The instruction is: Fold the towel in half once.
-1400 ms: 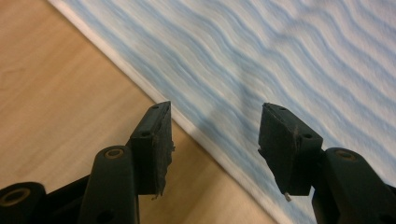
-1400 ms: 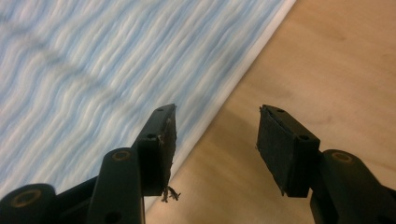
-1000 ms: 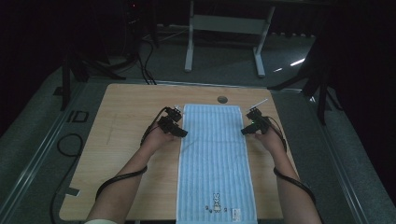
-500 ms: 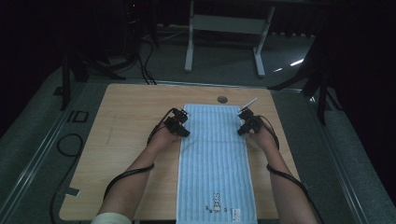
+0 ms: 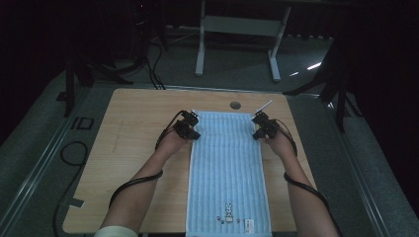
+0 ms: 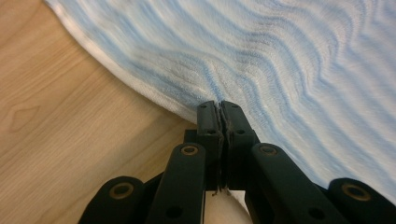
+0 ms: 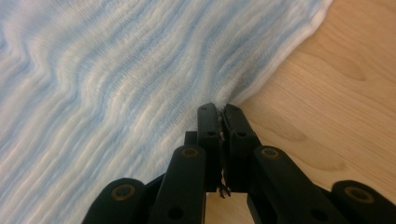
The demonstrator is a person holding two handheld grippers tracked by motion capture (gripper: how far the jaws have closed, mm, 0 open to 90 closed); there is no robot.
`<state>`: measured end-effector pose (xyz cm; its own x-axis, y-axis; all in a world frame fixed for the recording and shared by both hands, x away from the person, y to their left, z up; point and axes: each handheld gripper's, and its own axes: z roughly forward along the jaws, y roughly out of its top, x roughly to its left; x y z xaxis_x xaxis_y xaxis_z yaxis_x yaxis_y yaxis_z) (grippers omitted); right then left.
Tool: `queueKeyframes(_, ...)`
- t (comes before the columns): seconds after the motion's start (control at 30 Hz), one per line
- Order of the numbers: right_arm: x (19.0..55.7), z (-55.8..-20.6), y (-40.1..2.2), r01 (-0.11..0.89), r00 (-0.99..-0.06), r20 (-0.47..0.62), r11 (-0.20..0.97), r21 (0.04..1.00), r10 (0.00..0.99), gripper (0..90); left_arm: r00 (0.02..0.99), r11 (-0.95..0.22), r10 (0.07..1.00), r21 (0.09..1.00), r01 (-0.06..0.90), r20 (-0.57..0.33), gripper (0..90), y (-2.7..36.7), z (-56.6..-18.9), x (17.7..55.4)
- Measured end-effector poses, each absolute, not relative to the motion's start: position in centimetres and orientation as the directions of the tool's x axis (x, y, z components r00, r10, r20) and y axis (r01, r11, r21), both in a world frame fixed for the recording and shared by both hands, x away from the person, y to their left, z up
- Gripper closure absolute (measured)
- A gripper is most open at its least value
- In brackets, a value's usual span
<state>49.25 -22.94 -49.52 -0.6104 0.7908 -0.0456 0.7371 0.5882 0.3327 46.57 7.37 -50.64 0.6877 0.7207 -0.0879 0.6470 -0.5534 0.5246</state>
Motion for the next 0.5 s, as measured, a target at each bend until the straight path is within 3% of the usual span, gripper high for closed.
queueKeyframes(0.33, 44.4, -46.5, -23.3, 0.654, -0.679, -0.073, 0.647, 0.391, 0.731, 86.8, 0.735, -0.568, 0.672, 0.574, 0.590, -0.091, 86.6, 8.4, -48.0, 41.8)
queueKeyframes(0.5, 41.1, -46.8, -23.5, 0.621, -0.715, -0.067, 0.676, 0.396, 0.696, 86.8, 0.758, -0.584, 0.643, 0.569, 0.579, -0.111, 86.4, 9.0, -48.1, 39.5)
